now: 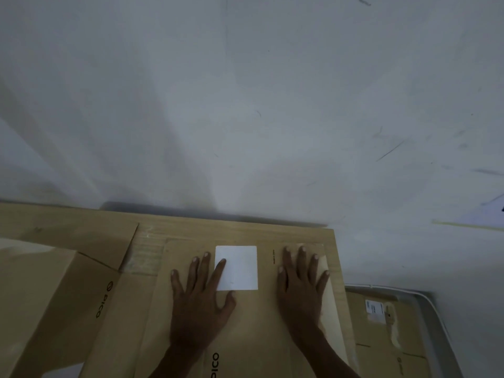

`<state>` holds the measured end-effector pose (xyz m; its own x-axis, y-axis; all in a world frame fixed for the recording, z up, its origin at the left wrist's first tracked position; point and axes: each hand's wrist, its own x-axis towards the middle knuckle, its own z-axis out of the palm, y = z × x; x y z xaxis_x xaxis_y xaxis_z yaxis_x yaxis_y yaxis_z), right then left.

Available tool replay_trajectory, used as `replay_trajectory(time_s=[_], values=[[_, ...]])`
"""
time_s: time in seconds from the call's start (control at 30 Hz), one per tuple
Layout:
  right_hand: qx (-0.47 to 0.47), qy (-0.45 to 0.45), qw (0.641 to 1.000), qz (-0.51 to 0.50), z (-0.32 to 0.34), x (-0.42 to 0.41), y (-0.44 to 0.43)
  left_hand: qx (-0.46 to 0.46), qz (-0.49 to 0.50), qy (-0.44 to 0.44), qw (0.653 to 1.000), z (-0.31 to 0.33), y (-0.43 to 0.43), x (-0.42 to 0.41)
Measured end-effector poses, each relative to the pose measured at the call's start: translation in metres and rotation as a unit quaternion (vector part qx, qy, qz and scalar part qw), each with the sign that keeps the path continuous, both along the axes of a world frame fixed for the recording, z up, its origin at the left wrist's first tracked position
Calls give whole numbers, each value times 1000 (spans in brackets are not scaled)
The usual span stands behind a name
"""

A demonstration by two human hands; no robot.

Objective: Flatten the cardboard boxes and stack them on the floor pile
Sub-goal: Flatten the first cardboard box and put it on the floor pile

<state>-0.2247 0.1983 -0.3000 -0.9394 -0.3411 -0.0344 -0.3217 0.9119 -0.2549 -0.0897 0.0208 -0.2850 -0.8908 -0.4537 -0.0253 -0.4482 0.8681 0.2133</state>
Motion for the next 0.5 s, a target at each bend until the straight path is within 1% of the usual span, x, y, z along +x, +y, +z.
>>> replay_trajectory(time_s=[0.07,0.17,0.2,0.3,0.4,0.5], values=[[-21,-11,1000,-16,-1,0,5,1,1,1,1000,1,0,0],[-33,-13,998,-45,5,1,-10,-7,3,-7,1000,1,1,-1],[-26,-6,999,-30,8,3,-18,-9,3,-12,1000,1,1,-1],[20,22,998,61,8,10,-30,-13,1,-7,1000,1,2,0],[25,28,998,53,3,10,-25,-14,2,-6,1000,3,0,-1],[3,-6,1000,25,0,9,-9,-12,1,-4,1000,1,1,-1]])
